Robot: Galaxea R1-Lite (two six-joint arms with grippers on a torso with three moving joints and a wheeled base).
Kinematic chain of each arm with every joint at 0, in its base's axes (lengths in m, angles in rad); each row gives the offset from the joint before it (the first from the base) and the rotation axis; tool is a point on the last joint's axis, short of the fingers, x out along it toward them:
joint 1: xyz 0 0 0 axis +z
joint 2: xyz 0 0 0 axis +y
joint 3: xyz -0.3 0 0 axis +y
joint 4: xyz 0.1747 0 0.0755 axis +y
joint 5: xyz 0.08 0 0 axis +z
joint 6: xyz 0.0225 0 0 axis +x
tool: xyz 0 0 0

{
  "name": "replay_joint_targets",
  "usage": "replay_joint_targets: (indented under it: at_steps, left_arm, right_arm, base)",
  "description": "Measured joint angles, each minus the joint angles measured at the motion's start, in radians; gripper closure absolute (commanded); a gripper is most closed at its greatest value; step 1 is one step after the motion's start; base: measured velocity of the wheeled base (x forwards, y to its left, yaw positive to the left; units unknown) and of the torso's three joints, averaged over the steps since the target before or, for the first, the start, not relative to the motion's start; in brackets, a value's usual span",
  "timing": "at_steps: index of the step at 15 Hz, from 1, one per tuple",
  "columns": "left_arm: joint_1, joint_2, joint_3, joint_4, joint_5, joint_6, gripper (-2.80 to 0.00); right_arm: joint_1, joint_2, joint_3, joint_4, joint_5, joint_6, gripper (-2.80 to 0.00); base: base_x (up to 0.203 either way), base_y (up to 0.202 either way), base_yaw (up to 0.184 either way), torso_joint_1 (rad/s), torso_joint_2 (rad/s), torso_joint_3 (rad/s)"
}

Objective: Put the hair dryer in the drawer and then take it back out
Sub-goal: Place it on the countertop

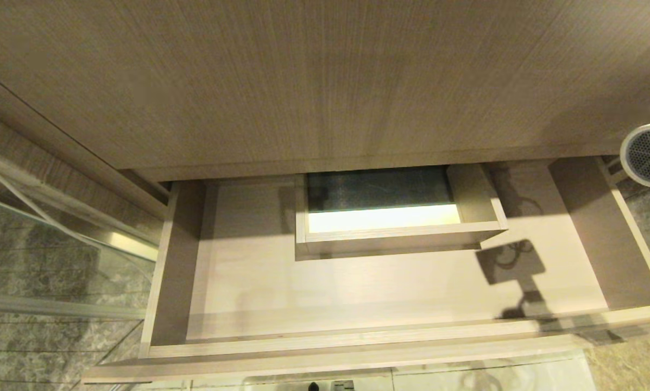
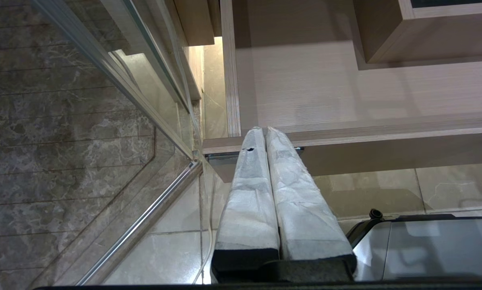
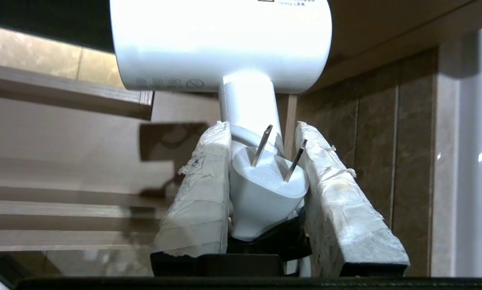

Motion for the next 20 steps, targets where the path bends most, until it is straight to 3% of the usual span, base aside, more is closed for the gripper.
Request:
replay_joint_targets:
  at_steps: [4, 6, 12, 20]
  left_arm:
    - [0.0, 0.0, 0.0, -0.001, 0.0, 0.0, 0.0]
    - [0.0, 0.0, 0.0, -0.001, 0.0, 0.0, 0.0]
    - [0.0, 0.0, 0.0, 0.0, 0.0, 0.0, 0.0]
    - [0.0, 0.0, -0.001, 0.0, 0.0, 0.0, 0.0]
  right_arm:
    - [-0.001, -0.066, -0.008, 0.006, 0.076, 0.001, 0.0]
    - [-0.001, -0.085, -0.012, 0.015, 0.107, 0.002, 0.0]
    - [-0.001, -0.115, -0.006, 0.026, 0.115, 0.0, 0.0]
    - [-0.001, -0.125, 0.002, 0.05, 0.11, 0.008, 0.0]
  base:
    - [0.0, 0.0, 0.0, 0.033, 0.0, 0.081]
    - [0.0, 0.0, 0.0, 0.459, -0.04, 0.416]
    - [0.0, 0.0, 0.0, 0.359, -0.04, 0.29]
    - [0.0, 0.0, 0.0, 0.024, 0.0, 0.019]
